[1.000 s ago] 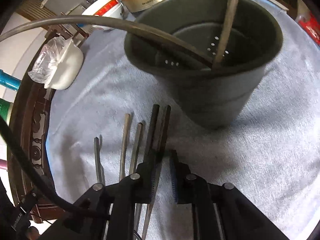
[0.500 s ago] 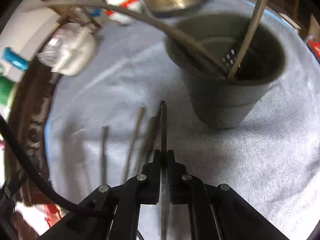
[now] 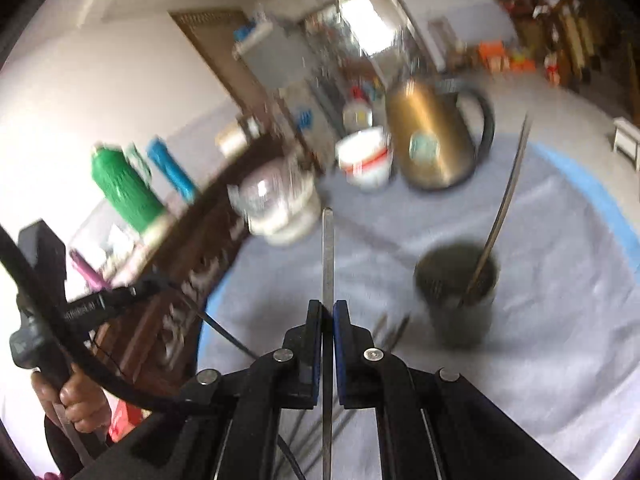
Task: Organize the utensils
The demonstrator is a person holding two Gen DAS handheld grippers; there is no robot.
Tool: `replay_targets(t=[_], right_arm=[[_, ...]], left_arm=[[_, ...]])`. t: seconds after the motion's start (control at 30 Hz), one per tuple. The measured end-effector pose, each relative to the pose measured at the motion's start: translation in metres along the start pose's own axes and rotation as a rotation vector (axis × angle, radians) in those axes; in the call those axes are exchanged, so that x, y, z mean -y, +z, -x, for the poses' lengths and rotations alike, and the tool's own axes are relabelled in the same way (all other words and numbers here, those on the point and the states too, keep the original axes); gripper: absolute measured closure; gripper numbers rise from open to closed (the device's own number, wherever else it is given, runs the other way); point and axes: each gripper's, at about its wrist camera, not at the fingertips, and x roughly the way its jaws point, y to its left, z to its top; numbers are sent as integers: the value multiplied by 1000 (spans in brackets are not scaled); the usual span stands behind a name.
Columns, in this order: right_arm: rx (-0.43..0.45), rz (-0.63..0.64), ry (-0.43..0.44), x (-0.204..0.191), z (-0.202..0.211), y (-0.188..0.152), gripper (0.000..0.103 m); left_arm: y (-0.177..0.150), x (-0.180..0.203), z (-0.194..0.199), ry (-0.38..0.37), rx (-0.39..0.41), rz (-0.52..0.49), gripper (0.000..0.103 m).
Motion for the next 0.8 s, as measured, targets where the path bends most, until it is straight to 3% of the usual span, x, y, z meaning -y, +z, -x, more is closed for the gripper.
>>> replay_targets(t=[0.13, 0.2, 0.43, 0.6, 0.8], right_arm=[[205, -25, -16, 15, 33, 28, 97], [339, -5, -71, 20, 46, 39, 97], [584, -44, -172, 38, 48, 59, 97], [639, 7, -318, 43, 25, 57, 97], [592, 32, -359, 52, 0, 52, 97]], left_arm=[[18, 28, 3, -31, 32, -43, 97], [31, 47, 5, -53, 54, -67, 97], [63, 98, 5, -100, 107, -108, 97], [78, 130, -4, -114, 135, -119, 97], [76, 153, -29, -79, 153, -145, 97]])
